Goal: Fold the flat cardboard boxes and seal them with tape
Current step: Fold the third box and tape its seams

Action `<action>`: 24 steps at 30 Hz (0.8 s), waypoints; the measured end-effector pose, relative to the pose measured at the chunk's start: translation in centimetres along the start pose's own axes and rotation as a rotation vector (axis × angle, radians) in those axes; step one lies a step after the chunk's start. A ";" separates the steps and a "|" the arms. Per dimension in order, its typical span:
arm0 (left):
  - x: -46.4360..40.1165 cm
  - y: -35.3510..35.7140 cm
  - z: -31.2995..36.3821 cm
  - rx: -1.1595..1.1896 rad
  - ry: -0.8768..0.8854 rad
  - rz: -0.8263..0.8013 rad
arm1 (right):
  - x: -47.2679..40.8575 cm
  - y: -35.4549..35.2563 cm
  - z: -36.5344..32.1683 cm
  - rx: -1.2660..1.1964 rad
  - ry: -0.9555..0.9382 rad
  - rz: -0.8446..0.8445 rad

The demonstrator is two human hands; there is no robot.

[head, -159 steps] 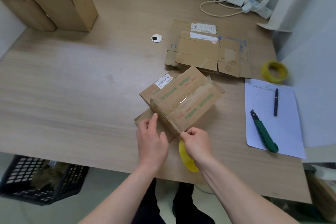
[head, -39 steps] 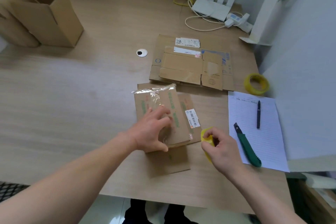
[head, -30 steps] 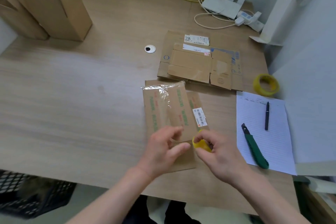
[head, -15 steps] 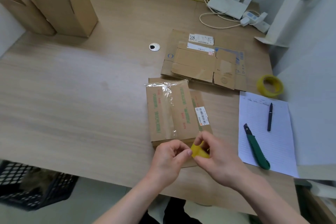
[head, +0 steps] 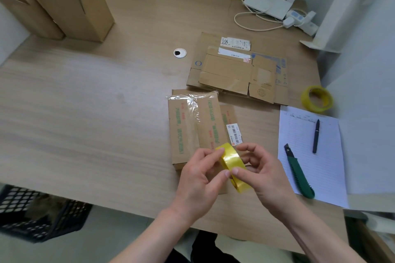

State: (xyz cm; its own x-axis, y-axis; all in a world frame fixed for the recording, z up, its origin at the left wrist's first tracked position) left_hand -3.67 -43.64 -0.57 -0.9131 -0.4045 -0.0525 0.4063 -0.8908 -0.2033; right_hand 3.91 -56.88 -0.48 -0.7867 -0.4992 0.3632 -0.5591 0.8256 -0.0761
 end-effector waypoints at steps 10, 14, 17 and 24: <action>-0.5 0.1 3.5 -0.087 0.209 0.020 | 0.1 -0.6 -0.6 -0.042 -0.104 0.119; -1.2 -0.4 3.0 -0.039 0.159 -0.005 | 0.2 -0.1 -0.8 -0.026 -0.119 0.126; -1.8 -0.9 2.7 -0.089 0.135 0.012 | 0.1 0.7 -0.7 0.009 -0.118 0.118; -2.0 -1.0 3.1 -0.232 0.225 -0.025 | 0.1 1.4 -1.0 0.053 -0.098 0.135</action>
State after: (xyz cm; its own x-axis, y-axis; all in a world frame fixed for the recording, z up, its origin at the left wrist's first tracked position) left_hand -2.12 -42.63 2.79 -0.9181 -0.3039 -0.2545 0.3883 -0.8185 -0.4235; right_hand 3.26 -55.52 0.37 -0.8758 -0.4102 0.2544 -0.4578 0.8730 -0.1681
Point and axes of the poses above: each hand's wrist, its own x-axis away from the middle knuckle, its own y-axis out of the palm, z = x × y, the point moved 10 cm from there along -x, towards the middle knuckle, and after that the axes turned 3 degrees about x, right-handed, at the moved point
